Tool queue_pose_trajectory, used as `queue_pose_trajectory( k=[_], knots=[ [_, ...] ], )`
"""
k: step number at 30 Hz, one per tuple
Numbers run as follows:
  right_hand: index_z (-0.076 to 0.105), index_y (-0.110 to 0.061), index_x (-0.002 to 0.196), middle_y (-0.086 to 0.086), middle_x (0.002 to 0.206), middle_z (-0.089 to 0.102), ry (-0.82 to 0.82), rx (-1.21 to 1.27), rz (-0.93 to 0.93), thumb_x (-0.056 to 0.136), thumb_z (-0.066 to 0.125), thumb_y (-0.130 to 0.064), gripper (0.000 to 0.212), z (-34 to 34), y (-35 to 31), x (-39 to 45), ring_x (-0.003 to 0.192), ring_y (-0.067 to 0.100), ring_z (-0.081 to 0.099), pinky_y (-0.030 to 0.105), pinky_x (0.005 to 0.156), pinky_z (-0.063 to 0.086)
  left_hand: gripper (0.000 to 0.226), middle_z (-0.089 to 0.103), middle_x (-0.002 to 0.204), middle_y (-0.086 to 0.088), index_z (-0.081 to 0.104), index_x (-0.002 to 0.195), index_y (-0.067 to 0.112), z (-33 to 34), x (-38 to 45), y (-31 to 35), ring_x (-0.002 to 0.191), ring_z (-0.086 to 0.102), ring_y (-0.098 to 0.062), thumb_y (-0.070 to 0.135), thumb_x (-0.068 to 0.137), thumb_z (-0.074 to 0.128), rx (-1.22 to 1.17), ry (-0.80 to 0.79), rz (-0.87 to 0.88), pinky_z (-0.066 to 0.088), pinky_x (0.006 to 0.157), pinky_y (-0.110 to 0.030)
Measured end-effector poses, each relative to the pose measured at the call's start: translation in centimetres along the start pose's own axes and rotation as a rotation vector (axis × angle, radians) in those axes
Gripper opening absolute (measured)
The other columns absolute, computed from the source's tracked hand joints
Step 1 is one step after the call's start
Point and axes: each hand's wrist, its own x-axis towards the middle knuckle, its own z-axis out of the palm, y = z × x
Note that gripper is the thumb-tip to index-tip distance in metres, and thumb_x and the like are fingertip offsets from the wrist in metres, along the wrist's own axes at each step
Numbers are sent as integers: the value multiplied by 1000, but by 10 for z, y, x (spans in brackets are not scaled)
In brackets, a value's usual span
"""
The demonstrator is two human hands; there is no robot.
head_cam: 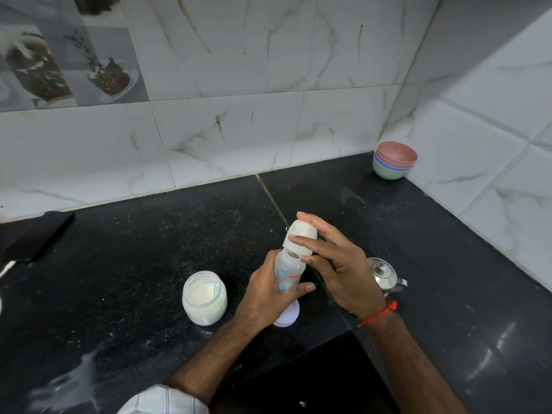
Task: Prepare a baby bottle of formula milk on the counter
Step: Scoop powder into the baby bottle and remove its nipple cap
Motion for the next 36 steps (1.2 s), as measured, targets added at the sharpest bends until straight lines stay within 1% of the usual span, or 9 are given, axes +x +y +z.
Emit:
queue_pose_trajectory(
  k=[6,10,18,21,24,27,30,33,36],
  knots=[
    [71,-4,127,15,156,47,2,2,-48,93,62,16,40,3,3,-3,145,27,47,43,109,51,70,52,110,32,37,125,43,-1,-1,1,100,55,16,42,77,88,-2,4,5,45,76,2],
    [71,-3,125,16,154,48,25,25,-56,92,61,19,41,5,2,-5,144,26,48,35,108,52,69,51,109,32,37,125,42,-2,-1,3,99,54,16,41,77,88,0,2,8,43,75,4],
    [71,-3,125,14,153,49,56,71,-8,92,64,14,38,3,-2,-4,144,16,47,29,111,47,71,56,119,24,41,129,40,-3,-4,3,108,57,11,44,76,88,-18,-6,28,48,80,-2],
    [71,-4,126,14,153,49,52,76,-9,92,65,14,39,3,-5,-4,145,16,47,30,111,47,70,57,117,25,41,128,40,-3,-4,3,107,58,11,42,76,88,-20,-4,28,48,80,-1],
    [70,-2,126,15,153,49,78,85,-11,91,64,17,40,3,-4,-4,144,15,47,24,109,47,69,55,115,27,40,127,41,-3,-5,3,107,57,11,42,77,88,-19,-16,17,48,79,-2],
    [71,-5,126,12,154,49,51,71,-12,91,66,14,40,4,-4,-5,145,19,47,30,112,47,70,56,117,26,40,128,40,-2,-6,2,108,57,11,43,77,88,-31,-12,22,48,81,-2],
    [71,-4,126,12,153,50,94,88,9,91,66,14,39,7,-3,-7,145,18,47,26,110,48,70,57,119,24,41,128,40,-2,-7,3,110,58,10,45,76,88,-24,-10,23,49,81,-4],
    [72,-6,125,10,154,50,95,91,15,92,66,11,38,10,-4,-9,145,21,47,37,112,48,70,58,119,23,41,128,42,-2,-8,2,110,58,10,46,77,87,-33,-11,15,49,82,-7],
    [71,-3,124,14,152,51,154,88,-8,92,66,10,35,11,-4,-11,143,25,49,34,112,46,68,56,115,27,40,127,40,-3,-9,2,107,57,11,46,77,87,-19,-14,8,47,81,-7]
  ],
)
